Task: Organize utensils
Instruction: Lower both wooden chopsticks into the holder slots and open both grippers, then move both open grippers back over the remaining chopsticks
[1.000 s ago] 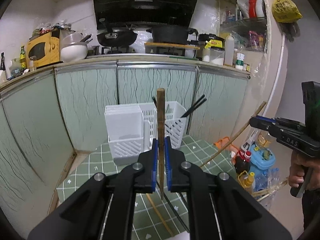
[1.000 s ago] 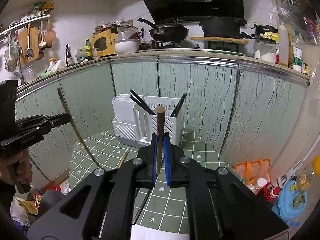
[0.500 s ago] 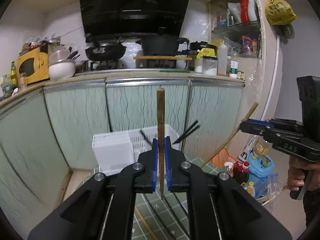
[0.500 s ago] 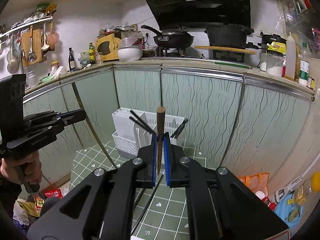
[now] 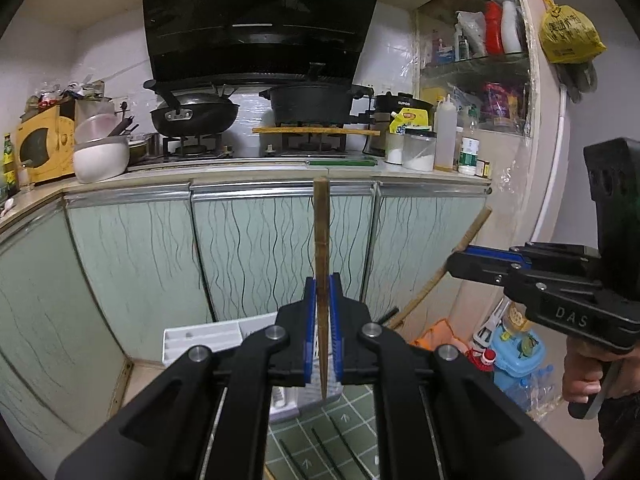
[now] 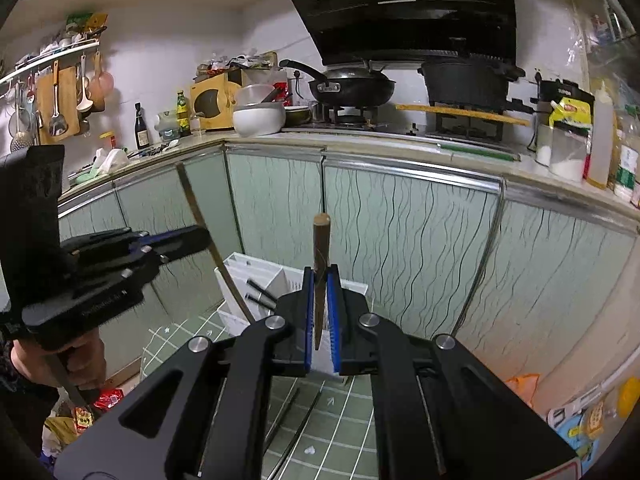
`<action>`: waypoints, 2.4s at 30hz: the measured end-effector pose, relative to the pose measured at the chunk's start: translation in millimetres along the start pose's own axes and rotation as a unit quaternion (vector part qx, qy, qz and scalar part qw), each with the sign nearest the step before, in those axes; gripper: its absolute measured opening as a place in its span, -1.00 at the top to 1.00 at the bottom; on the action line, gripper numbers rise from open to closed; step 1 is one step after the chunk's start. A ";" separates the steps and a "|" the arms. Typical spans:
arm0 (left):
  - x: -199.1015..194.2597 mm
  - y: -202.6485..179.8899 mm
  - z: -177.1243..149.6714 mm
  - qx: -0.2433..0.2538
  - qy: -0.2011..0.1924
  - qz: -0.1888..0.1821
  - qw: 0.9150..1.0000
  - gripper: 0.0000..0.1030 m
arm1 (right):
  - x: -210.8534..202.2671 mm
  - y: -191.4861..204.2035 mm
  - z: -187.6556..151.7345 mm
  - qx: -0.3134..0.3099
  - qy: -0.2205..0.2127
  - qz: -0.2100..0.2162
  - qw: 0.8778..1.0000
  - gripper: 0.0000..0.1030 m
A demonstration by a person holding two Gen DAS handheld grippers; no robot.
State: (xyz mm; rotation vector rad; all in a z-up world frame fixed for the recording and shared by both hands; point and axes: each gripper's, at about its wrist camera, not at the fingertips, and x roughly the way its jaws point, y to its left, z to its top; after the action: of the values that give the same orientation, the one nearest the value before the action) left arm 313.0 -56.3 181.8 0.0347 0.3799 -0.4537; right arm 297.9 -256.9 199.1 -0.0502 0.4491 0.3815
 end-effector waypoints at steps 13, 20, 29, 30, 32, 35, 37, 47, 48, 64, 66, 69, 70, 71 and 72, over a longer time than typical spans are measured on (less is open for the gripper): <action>66.7 25.5 22.3 0.007 0.004 0.002 1.000 0.85 | 57.2 -14.9 19.8 -0.018 0.014 -0.004 1.000 0.88; 95.0 29.8 2.6 0.016 0.025 -0.003 1.000 0.85 | 92.3 -23.4 2.3 -0.019 0.035 -0.003 0.999 0.88; 91.5 25.1 -12.1 0.040 0.024 0.005 0.999 -0.93 | 110.6 -41.4 -21.2 0.005 0.067 -0.014 0.998 0.45; 85.7 24.1 -12.7 0.043 0.016 0.006 0.999 -0.93 | 107.6 -42.9 -23.7 0.007 0.066 -0.021 0.998 0.00; 76.8 24.3 -14.3 0.043 0.023 0.012 0.999 -0.93 | 99.8 -45.0 -27.7 0.011 0.058 -0.024 0.998 -0.42; 66.4 23.5 -19.5 0.045 0.032 0.022 0.998 -0.93 | 85.7 -45.4 -35.4 0.017 0.049 -0.031 0.998 -0.79; 56.3 23.7 -26.2 0.046 0.035 0.031 0.998 -0.93 | 75.2 -44.3 -41.6 0.017 0.046 -0.037 0.998 -0.84; 13.6 22.1 -54.8 0.035 0.038 0.055 0.997 -0.93 | 29.1 -23.6 -67.1 0.002 0.039 -0.034 0.999 -0.84; 10.1 21.2 -57.1 0.035 0.037 0.056 0.997 -0.93 | 24.3 -20.9 -70.2 0.001 0.037 -0.035 0.999 -0.84; -45.4 11.8 -101.6 0.015 0.035 0.065 0.997 -0.93 | -19.2 18.1 -120.5 -0.025 0.029 -0.044 0.998 -0.84; -50.2 12.4 -108.9 0.013 0.039 0.065 0.997 -0.93 | -22.8 22.2 -126.5 -0.026 0.029 -0.045 0.998 -0.84; -57.8 14.5 -119.4 0.006 0.039 0.066 0.997 -0.93 | -26.4 25.9 -135.2 -0.025 0.029 -0.043 0.998 -0.84; -59.9 15.2 -122.1 0.004 0.039 0.067 0.997 -0.93 | -26.8 26.8 -137.5 -0.024 0.029 -0.044 0.998 -0.84; -62.6 15.9 -126.2 0.001 0.040 0.067 0.997 -0.93 | -27.5 27.6 -139.3 -0.022 0.030 -0.043 0.998 -0.84; -64.4 16.5 -128.6 -0.001 0.041 0.066 0.997 -0.93 | -28.2 29.0 -142.2 -0.022 0.029 -0.043 0.998 -0.84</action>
State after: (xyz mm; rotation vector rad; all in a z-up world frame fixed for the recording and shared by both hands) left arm 221.7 0.6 85.0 0.0760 0.4550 -0.3220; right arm 204.8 -258.4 84.2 -0.1223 0.4950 0.3064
